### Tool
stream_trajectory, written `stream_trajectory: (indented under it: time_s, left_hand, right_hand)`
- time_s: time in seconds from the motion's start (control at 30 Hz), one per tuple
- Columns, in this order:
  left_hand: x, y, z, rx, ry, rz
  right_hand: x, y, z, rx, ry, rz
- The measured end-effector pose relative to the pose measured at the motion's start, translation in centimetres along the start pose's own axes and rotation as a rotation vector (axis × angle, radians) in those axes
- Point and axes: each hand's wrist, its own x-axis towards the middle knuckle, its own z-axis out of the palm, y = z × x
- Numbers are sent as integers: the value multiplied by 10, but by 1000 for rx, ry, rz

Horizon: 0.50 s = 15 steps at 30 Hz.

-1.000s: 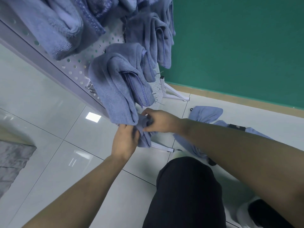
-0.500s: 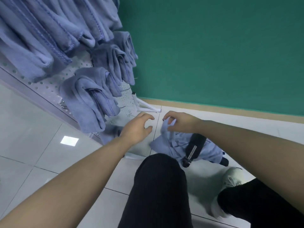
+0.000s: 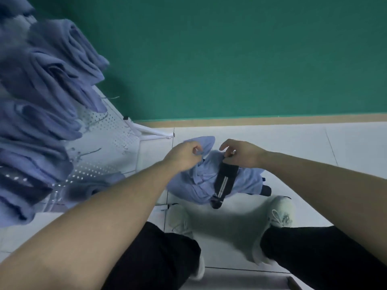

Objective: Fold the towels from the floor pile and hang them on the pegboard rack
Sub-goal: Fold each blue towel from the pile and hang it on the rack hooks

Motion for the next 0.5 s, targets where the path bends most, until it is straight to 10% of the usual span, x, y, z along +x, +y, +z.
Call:
stream_trajectory:
  time_s: [0.5]
  left_hand:
    - [117, -76, 149, 187, -299, -38]
  right_hand:
    - [122, 144, 81, 48, -111, 317]
